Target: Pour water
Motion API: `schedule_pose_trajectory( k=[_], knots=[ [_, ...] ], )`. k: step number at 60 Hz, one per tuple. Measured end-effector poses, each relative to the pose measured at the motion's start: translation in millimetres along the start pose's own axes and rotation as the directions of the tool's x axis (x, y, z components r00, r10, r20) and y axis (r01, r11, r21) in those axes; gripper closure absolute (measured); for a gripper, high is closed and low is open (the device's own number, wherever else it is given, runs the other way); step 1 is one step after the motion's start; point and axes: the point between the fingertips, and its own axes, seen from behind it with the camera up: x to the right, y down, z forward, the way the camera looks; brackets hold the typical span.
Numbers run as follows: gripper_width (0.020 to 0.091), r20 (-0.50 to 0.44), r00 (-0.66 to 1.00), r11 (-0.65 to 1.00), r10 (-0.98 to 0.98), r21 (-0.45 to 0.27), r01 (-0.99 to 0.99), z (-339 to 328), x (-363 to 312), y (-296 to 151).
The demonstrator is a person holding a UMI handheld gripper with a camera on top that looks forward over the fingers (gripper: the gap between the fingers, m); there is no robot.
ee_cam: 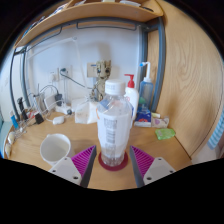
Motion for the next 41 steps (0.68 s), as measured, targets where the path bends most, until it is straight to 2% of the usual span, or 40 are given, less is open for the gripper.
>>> schedule_pose_trajectory(
  k=[7,11,20,41],
  knots=[
    [0.0448,0.031,0.999,0.993,-0.043,-0.106,0.046,-31.0,4.8,29.4],
    [0.0453,0.036,0.998,0.99,-0.044,-0.13,0.048,-49.7,9.2,32.3],
    [0.045,0.079,0.995,0.988,-0.063,-0.135,0.073,-86.2,12.0,15.2],
    [0.045,0.183,0.979,0.992,-0.09,-0.074,0.105,-144.0,-9.7,-43.1]
  ],
)
